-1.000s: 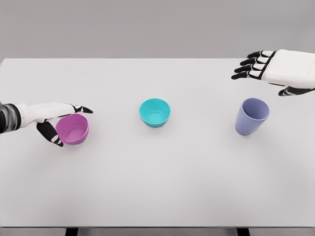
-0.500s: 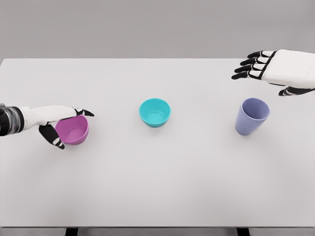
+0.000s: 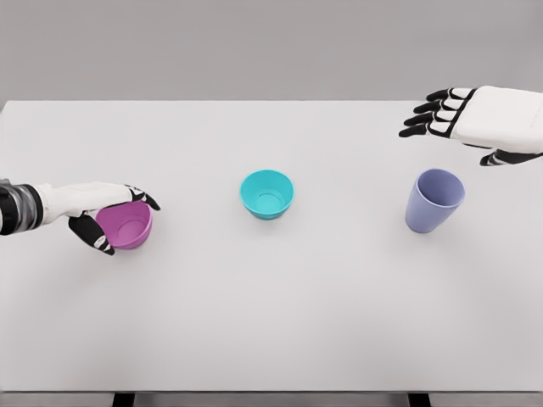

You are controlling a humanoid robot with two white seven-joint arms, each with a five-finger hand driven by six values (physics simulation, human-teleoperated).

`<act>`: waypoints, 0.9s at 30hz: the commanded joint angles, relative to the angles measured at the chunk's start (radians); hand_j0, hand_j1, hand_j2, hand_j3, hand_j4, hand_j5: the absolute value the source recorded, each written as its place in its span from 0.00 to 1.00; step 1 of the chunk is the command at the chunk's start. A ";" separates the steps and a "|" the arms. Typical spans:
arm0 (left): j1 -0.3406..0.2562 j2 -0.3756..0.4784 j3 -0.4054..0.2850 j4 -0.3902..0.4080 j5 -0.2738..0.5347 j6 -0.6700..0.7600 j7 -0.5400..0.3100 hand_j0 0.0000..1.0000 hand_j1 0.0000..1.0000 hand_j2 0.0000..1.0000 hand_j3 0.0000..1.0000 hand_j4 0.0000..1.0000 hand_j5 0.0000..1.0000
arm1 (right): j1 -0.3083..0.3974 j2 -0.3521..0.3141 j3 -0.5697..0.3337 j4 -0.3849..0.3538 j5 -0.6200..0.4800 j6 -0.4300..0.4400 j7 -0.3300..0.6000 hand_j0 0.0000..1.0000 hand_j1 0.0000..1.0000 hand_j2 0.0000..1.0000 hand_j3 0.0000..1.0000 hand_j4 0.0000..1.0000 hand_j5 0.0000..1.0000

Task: Stacking bowl and cup with both arms

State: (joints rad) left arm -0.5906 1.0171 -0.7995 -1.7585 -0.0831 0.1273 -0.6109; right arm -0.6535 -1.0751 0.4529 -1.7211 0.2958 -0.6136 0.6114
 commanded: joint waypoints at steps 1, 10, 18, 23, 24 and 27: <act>0.000 0.001 0.000 -0.001 0.002 0.000 0.000 0.75 0.75 0.75 0.75 0.75 0.75 | 0.000 -0.002 0.000 0.000 -0.004 0.003 0.000 1.00 1.00 1.00 1.00 1.00 1.00; -0.021 0.005 0.006 -0.007 0.013 -0.015 0.000 0.70 0.70 0.70 0.70 0.70 0.70 | 0.000 -0.002 0.004 0.000 -0.004 0.003 0.000 1.00 1.00 1.00 1.00 1.00 1.00; -0.052 0.000 0.008 -0.007 0.014 -0.075 0.000 0.68 0.68 0.68 0.68 0.68 0.68 | -0.002 -0.002 0.004 0.000 -0.004 0.003 0.000 1.00 1.00 1.00 1.00 1.00 1.00; -0.072 -0.023 0.006 -0.010 0.014 -0.127 0.000 0.68 0.68 0.68 0.68 0.68 0.68 | -0.002 -0.002 0.004 0.000 -0.004 0.003 0.000 1.00 1.00 1.00 1.00 1.00 1.00; -0.075 -0.025 0.006 -0.010 0.014 -0.138 0.000 0.68 0.68 0.68 0.68 0.68 0.68 | 0.000 -0.002 0.004 0.000 -0.004 0.003 0.000 1.00 1.00 1.00 1.00 1.00 1.00; -0.087 -0.048 0.005 -0.010 0.014 -0.143 0.000 0.68 0.68 0.68 0.68 0.68 0.68 | 0.000 -0.002 0.004 0.000 -0.004 0.003 0.000 1.00 1.00 1.00 1.00 1.00 1.00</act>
State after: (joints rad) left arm -0.6796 0.9804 -0.7939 -1.7684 -0.0711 -0.0055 -0.6111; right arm -0.6550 -1.0751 0.4575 -1.7211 0.2958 -0.6136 0.6113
